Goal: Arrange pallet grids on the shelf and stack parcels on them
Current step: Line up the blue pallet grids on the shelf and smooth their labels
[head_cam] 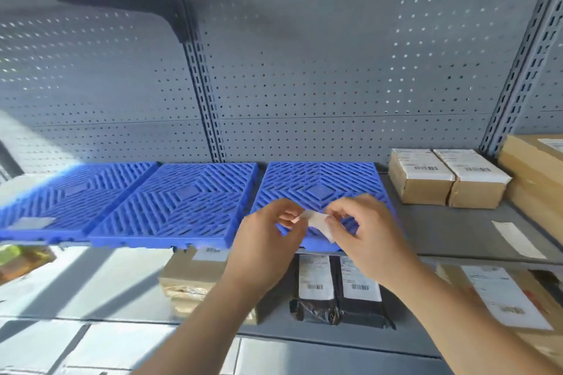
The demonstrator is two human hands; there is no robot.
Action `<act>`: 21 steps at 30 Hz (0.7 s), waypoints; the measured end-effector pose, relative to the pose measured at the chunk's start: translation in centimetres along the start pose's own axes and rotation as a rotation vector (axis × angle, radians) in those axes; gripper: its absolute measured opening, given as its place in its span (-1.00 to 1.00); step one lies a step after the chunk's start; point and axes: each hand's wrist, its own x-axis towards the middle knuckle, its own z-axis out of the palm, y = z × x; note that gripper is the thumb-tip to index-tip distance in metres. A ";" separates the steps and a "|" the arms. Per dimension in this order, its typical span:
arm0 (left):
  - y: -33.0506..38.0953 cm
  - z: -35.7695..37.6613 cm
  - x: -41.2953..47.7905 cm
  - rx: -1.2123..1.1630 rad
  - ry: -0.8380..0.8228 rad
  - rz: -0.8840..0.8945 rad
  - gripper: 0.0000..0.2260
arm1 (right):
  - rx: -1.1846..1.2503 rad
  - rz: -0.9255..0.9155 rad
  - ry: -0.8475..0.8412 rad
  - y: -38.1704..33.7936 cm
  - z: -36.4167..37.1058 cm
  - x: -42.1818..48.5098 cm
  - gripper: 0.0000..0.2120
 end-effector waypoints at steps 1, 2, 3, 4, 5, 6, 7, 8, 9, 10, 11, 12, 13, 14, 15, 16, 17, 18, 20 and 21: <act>-1.1 -1.6 -0.1 0.019 0.000 0.001 -0.94 | -0.002 -0.017 -0.002 -1.1 1.3 0.5 -0.97; -2.2 -3.2 -0.2 0.035 0.003 0.001 -0.93 | -0.003 -0.029 -0.005 -2.3 2.5 1.1 -0.97; -3.4 -4.7 -0.2 0.045 0.011 -0.005 -0.94 | -0.004 -0.038 -0.008 -3.4 3.7 1.5 -0.94; -4.5 -6.1 -0.3 0.051 0.022 -0.014 -0.94 | 0.004 -0.045 -0.009 -4.6 4.9 2.0 -0.92; -5.5 -7.4 -0.3 0.052 0.037 -0.023 -0.95 | 0.016 -0.044 -0.006 -5.6 6.0 2.4 -0.92; -6.5 -8.6 -0.4 0.050 0.054 -0.028 -0.96 | 0.031 -0.039 -0.001 -6.6 7.2 2.7 -0.93; -7.3 -9.7 -0.5 0.043 0.070 -0.029 -0.97 | 0.043 -0.028 0.000 -7.4 8.2 2.9 -0.92; -8.0 -10.7 -0.6 0.037 0.082 -0.031 -0.98 | 0.052 -0.016 -0.003 -8.1 9.2 3.2 -0.91; -8.6 -11.6 -0.6 0.034 0.092 -0.036 -0.99 | 0.056 -0.006 -0.009 -8.7 10.0 3.3 -0.91; -9.1 -12.4 -0.6 0.037 0.099 -0.041 -0.98 | 0.056 0.001 -0.015 -9.2 10.8 3.5 -0.93; -9.6 -13.1 -0.6 0.047 0.100 -0.043 -0.97 | 0.053 0.003 -0.024 -9.7 11.5 3.6 -0.94; -10.0 -13.7 -0.5 0.064 0.097 -0.040 -0.95 | 0.049 -0.001 -0.034 -10.0 12.1 3.8 -0.95; -10.4 -14.1 -0.4 0.089 0.092 -0.034 -0.92 | 0.042 -0.008 -0.044 -10.3 12.7 4.1 -0.96; -10.8 -14.5 -0.3 0.113 0.084 -0.029 -0.89 | 0.035 -0.020 -0.050 -10.5 13.2 4.4 -0.96; -11.0 -14.9 -0.2 0.136 0.079 -0.023 -0.87 | 0.025 -0.036 -0.054 -10.8 13.7 4.8 -0.95; -11.3 -15.3 0.0 0.162 0.078 -0.018 -0.87 | 0.014 -0.056 -0.054 -11.0 14.2 5.2 -0.93; -11.6 -15.6 0.2 0.190 0.084 -0.009 -0.88 | 0.005 -0.080 -0.053 -11.1 14.6 5.6 -0.91; -12.0 -16.0 0.4 0.219 0.097 0.002 -0.89 | -0.001 -0.102 -0.050 -11.3 15.0 6.0 -0.90; -12.9 -16.8 0.8 0.292 0.133 0.037 -0.91 | -0.007 -0.139 -0.043 -11.5 15.9 6.8 -0.90; -13.4 -17.1 1.0 0.329 0.147 0.053 -0.92 | -0.011 -0.153 -0.040 -11.6 16.4 7.1 -0.91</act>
